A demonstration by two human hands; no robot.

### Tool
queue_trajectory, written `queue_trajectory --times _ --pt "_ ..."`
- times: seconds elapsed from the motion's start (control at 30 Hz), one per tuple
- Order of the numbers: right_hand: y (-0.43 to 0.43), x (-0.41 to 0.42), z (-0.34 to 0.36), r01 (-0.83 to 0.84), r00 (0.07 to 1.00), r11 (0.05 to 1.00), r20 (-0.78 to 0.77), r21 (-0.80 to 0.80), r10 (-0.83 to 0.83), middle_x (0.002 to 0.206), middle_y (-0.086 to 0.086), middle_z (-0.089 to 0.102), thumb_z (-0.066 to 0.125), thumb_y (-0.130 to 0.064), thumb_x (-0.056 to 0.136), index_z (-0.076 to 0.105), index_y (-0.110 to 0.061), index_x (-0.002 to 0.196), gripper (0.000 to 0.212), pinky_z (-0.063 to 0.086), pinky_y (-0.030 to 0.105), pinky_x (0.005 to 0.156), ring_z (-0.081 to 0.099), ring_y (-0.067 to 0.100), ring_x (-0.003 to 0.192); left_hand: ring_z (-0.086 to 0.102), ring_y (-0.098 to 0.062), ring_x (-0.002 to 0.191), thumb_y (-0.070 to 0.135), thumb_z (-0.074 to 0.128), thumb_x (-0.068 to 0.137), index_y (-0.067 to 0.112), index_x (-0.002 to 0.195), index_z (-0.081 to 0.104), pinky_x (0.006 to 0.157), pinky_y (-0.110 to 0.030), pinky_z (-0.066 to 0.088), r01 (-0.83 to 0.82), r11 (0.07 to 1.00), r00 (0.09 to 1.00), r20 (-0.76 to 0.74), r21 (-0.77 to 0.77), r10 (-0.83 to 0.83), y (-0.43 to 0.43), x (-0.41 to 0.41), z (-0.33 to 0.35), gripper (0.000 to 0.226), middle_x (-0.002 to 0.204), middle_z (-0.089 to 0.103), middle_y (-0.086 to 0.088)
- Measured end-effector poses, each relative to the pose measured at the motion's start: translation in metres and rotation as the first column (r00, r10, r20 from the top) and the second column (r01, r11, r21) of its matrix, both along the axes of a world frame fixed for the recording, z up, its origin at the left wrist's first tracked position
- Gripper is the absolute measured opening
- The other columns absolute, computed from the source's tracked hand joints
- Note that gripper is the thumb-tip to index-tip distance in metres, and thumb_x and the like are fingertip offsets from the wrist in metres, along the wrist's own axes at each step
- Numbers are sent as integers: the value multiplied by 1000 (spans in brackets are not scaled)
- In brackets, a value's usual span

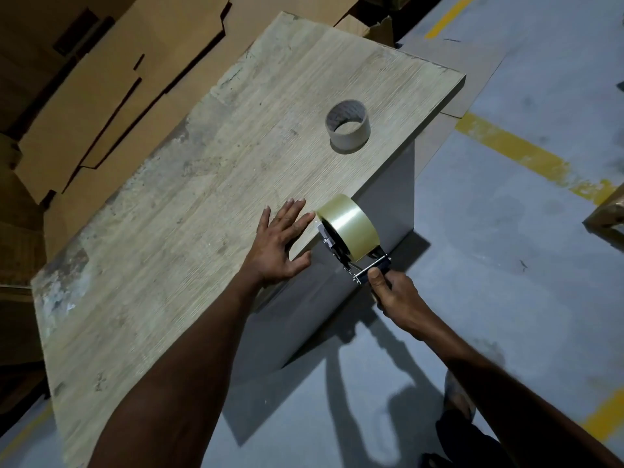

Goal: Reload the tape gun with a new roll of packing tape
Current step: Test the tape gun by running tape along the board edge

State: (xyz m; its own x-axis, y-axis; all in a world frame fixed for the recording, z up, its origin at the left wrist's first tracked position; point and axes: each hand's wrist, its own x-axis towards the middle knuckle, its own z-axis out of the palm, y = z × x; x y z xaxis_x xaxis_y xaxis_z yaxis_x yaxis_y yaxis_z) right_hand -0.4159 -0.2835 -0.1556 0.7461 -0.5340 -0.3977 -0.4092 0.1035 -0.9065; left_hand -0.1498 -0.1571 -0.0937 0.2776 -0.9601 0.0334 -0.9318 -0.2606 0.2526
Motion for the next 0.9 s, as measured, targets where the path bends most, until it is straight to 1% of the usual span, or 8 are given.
queue_trajectory --times 0.03,0.13,0.27,0.4,0.53,0.67,0.8,0.9 --pt "5 3 3 15 1000 999 14 48 -16 58 -1 50 35 -89 87 48 -17 68 75 35 30 55 43 12 48 8 -18 160 46 65 87 27 160 34 124 -65 2 -1 1000 1000 -2 0 1 0 0 1 82 172 18 2" --pt "25 11 8 89 993 940 47 330 -111 64 6 49 38 -68 97 54 -10 86 61 29 23 43 38 10 44 8 -18 160 45 66 86 29 160 33 125 -63 2 4 1000 1000 0 11 -4 -2 -1 3 83 172 18 2" --pt "27 5 6 131 985 879 41 459 -168 65 6 50 40 -61 101 52 -12 82 54 30 24 45 39 11 45 7 -18 160 48 67 86 31 161 31 126 -62 3 1 999 1000 14 40 -2 -1 1 6 85 172 17 3" --pt "7 -11 1 203 978 862 -65 465 -196 66 3 52 42 -65 101 58 -11 88 58 32 21 41 40 11 46 2 -19 160 51 66 85 34 162 26 126 -60 1 4 996 998 57 91 -9 -1 5 8 89 173 12 3" --pt "-12 -31 -9 258 966 851 -123 458 -227 66 4 52 43 -71 98 64 -5 97 69 34 25 41 41 12 45 -1 -18 160 57 59 85 36 162 23 125 -62 0 2 993 998 60 116 -9 -1 6 10 87 173 10 3" --pt "-23 -49 -1 301 952 827 -107 475 -285 68 6 52 42 -73 96 65 -2 99 74 35 25 44 41 14 46 -6 -17 160 57 60 85 42 162 19 122 -69 -3 -50 986 997 68 160 40 -1 1 12 89 174 3 5" --pt "-36 -58 28 312 942 793 -61 523 -330 69 7 52 44 -79 86 64 -1 102 81 35 27 46 41 16 48 -12 -18 159 63 58 82 50 160 12 114 -76 -10 -123 965 991 76 233 108 -3 -6 19 92 173 -6 9" --pt "-45 -59 57 296 939 793 -10 533 -344 68 6 51 43 -82 82 64 -3 100 84 35 28 48 41 16 49 -20 -18 157 67 59 82 57 158 2 108 -80 -12 -217 925 976 84 311 201 -5 -15 24 96 171 -17 10"
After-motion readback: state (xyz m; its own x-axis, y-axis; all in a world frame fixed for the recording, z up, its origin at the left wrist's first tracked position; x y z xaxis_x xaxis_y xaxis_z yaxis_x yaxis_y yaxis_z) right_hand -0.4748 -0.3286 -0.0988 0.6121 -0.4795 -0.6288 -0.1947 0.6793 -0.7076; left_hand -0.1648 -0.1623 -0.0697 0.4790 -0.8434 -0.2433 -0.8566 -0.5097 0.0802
